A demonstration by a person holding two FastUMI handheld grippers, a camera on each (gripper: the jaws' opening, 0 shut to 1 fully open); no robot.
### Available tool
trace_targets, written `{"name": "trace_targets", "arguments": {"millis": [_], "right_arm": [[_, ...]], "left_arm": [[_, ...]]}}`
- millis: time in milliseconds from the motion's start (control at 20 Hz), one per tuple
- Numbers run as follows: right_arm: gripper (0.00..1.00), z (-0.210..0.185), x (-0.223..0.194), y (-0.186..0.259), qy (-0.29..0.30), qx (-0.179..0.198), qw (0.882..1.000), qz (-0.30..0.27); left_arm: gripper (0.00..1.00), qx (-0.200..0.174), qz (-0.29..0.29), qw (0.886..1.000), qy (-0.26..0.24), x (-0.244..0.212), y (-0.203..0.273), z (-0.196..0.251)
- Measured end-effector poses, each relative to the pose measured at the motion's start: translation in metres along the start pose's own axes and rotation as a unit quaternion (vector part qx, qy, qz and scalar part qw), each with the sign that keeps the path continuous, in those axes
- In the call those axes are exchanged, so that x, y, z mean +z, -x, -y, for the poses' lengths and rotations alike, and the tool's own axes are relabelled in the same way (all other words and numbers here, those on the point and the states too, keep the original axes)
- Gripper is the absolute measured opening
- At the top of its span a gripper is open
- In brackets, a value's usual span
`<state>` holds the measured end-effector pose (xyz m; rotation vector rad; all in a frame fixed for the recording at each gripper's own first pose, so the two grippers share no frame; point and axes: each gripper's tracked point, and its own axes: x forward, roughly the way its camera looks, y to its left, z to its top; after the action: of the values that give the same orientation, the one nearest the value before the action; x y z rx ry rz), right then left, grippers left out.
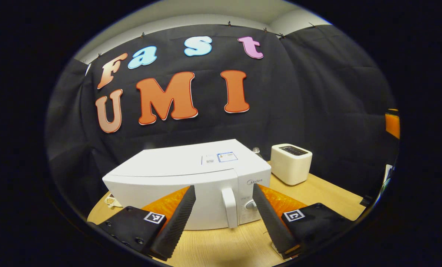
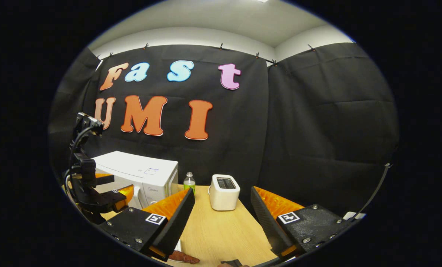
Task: Open the microwave oven with the left hand, put the food in, and close the microwave oven.
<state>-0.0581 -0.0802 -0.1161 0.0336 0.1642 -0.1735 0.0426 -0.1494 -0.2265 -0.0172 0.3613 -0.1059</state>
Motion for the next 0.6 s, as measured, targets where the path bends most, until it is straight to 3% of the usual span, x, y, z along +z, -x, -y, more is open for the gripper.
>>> {"name": "trace_targets", "arguments": {"millis": [50,200,250,300,450,500,600], "right_arm": [[0.94,0.005,-0.004,0.003,0.002,-0.006,1.0,-0.005],[0.94,0.018,-0.013,0.01,0.007,-0.02,1.0,-0.02],[0.94,0.022,-0.015,0.011,0.011,-0.024,0.999,-0.024],[0.94,0.024,-0.017,0.012,0.014,-0.027,0.999,-0.027],[0.94,0.028,-0.02,0.015,0.017,-0.033,0.999,-0.036],[0.94,0.029,-0.021,0.017,0.018,-0.034,0.999,-0.038],[0.94,0.027,-0.023,0.02,0.022,-0.033,0.998,-0.042]], "left_arm": [[0.94,0.006,-0.013,1.0,-0.003,-0.013,-0.007,0.001],[0.99,0.019,-0.043,0.999,-0.004,-0.043,-0.023,0.001],[0.94,0.018,-0.053,0.998,-0.001,-0.051,-0.029,0.002],[0.83,0.021,-0.06,0.998,0.0,-0.055,-0.036,0.001],[0.82,0.03,-0.082,0.996,0.003,-0.069,-0.052,0.001],[0.7,0.031,-0.081,0.996,0.004,-0.068,-0.053,0.002],[0.58,0.022,-0.081,0.996,0.001,-0.069,-0.062,0.01]]}}
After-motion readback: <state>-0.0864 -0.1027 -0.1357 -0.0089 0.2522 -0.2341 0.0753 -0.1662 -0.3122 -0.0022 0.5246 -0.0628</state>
